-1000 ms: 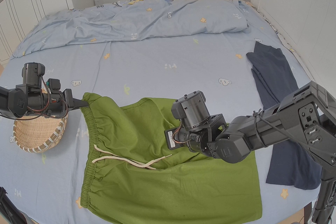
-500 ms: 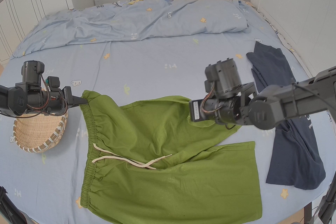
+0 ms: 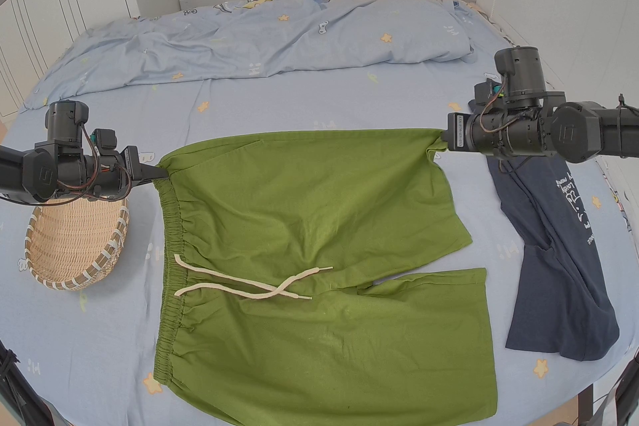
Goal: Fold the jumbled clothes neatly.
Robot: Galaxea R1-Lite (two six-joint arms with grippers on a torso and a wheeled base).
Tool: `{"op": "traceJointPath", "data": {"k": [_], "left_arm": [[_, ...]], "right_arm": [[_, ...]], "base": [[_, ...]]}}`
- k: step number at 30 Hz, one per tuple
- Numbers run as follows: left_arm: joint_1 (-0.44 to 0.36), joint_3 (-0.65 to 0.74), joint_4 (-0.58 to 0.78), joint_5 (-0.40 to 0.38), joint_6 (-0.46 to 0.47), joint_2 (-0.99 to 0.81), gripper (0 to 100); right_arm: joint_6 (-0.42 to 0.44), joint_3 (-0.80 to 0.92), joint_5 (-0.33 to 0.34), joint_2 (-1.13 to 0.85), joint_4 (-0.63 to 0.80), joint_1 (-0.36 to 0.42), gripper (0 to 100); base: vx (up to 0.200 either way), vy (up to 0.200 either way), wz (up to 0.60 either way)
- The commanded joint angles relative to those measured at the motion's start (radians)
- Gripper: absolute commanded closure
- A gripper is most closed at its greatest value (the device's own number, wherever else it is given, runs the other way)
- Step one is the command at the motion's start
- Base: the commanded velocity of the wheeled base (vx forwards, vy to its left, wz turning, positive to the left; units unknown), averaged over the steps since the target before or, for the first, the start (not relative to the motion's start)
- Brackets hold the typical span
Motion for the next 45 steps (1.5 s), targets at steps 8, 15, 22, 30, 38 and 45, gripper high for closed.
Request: {"op": "traceJointPath", "data": {"k": [8,15,22,30,38,45], "left_arm": [[0.004,-0.181,0.047,0.001,0.006,0.137,100],[0.018,-0.24,0.055,0.001,0.006,0.174,100],[0.02,-0.263,0.052,0.001,0.006,0.197,100],[0.01,-0.293,0.05,0.001,0.006,0.237,100],[-0.003,-0.31,0.05,0.001,0.006,0.269,100],[-0.008,-0.325,0.05,0.012,0.006,0.291,100]], "right_arm": [[-0.071,-0.138,0.049,0.097,0.021,-0.109,100],[-0.099,-0.208,0.079,0.163,0.022,-0.152,100],[-0.14,-0.25,0.116,0.216,0.018,-0.163,100],[-0.142,-0.282,0.128,0.258,0.018,-0.157,0],[-0.139,-0.293,0.131,0.287,0.015,-0.147,0],[-0.114,-0.239,0.131,0.275,0.018,-0.163,0]], "base": [[0.0,0.0,0.0],[0.0,0.0,0.0],[0.0,0.0,0.0],[0.0,0.0,0.0],[0.0,0.0,0.0],[0.0,0.0,0.0]]}}
